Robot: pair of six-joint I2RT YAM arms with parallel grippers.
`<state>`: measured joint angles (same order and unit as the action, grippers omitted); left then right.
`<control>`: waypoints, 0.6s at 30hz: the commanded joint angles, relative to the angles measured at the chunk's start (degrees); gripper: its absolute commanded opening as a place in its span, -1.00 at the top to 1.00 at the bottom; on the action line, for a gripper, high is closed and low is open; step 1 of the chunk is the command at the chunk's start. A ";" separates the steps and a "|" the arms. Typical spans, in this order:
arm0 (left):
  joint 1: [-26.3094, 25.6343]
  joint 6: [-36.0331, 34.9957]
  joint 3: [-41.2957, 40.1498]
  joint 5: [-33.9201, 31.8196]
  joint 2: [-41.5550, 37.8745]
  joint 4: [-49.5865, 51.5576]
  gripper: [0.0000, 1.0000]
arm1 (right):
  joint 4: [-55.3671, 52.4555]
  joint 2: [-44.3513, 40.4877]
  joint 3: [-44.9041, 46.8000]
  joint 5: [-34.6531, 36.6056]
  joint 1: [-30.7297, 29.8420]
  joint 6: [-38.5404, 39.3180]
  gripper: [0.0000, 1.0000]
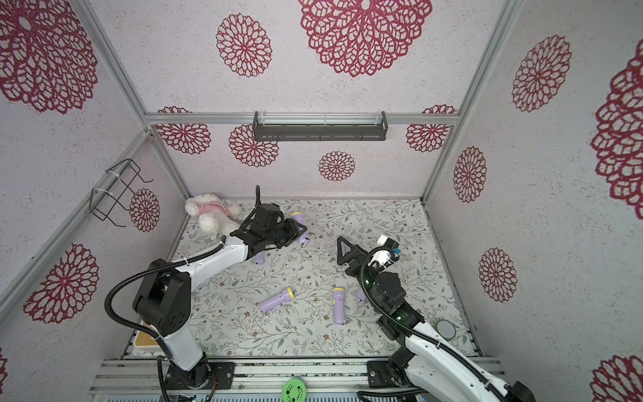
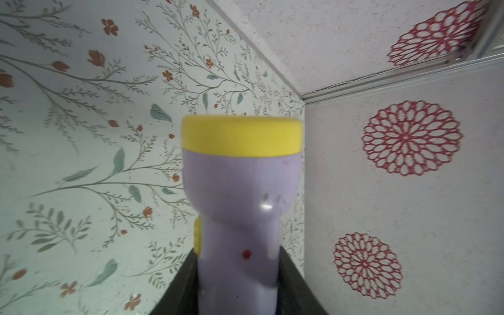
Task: Close the plug at the bottom of the flashlight
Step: Place the flashlight at the center of the board.
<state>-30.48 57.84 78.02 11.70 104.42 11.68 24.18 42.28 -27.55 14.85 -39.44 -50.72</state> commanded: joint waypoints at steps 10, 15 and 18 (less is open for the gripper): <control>-0.15 -13.56 10.84 -13.21 13.40 24.79 1.00 | -26.12 -8.75 -3.34 1.06 -0.20 13.98 -0.98; -0.11 -15.25 13.40 -14.48 16.78 26.62 1.00 | -27.37 -11.84 -1.34 1.28 -0.20 13.99 -0.98; -0.08 -16.46 15.13 -15.98 18.12 28.34 1.00 | -26.91 -12.38 -0.28 0.82 -0.20 13.76 -0.98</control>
<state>-30.48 43.59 90.61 -1.21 122.39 38.09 -2.50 30.61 -28.08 14.96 -39.44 -38.33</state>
